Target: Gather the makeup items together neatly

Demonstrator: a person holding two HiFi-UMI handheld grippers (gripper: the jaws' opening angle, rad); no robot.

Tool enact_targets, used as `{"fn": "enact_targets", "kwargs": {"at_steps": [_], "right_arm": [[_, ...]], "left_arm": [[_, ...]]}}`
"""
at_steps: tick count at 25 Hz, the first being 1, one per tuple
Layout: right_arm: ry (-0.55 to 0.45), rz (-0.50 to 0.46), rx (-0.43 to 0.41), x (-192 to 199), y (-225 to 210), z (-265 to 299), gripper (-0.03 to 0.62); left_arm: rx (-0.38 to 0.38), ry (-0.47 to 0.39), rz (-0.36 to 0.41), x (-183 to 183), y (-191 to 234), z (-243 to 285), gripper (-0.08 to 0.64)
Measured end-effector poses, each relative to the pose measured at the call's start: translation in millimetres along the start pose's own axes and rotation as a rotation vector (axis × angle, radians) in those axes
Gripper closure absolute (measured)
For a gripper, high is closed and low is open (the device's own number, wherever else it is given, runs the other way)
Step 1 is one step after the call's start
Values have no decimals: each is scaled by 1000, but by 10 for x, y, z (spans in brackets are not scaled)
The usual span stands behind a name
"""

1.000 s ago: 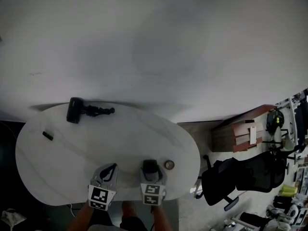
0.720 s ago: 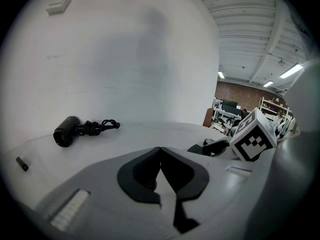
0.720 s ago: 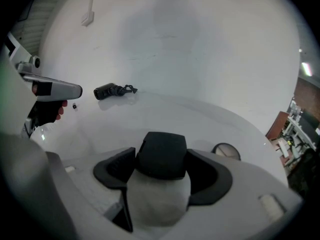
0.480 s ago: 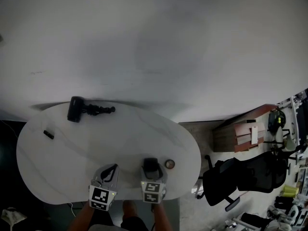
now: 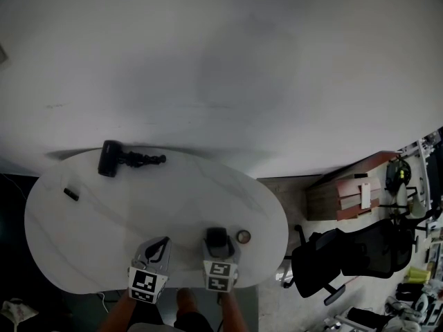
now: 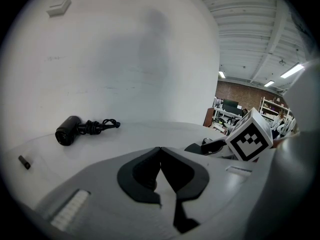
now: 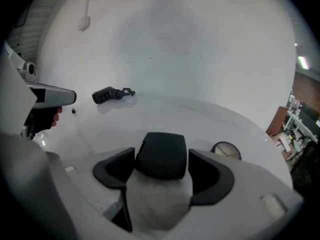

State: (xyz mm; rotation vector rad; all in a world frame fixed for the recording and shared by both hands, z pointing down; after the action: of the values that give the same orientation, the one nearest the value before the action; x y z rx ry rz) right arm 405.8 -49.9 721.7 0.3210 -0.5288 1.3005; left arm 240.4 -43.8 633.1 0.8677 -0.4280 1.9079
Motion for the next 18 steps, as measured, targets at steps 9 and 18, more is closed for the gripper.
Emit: {"fn": "enact_targets", "kwargs": {"at_steps": [9, 18], "right_arm": [[-38, 0, -5, -189, 3, -218, 256], [-193, -46, -41, -778, 129, -705, 256]], "left_arm": [[-12, -39, 13, -221, -21, -142, 549], [-55, -136, 25, -633, 89, -462, 549]]}}
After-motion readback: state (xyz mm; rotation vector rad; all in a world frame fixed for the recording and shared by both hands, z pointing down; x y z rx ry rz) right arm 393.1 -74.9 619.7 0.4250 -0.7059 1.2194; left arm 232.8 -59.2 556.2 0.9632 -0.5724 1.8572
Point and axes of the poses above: the fingertips, and each gripper's own axes: z forward along the fingers, y to its left, x out of its underside, the point moved 2 cm from there along -z, backward along the fingers, and after that the axes turned 11 degrees about y, right-handed, at the moved point
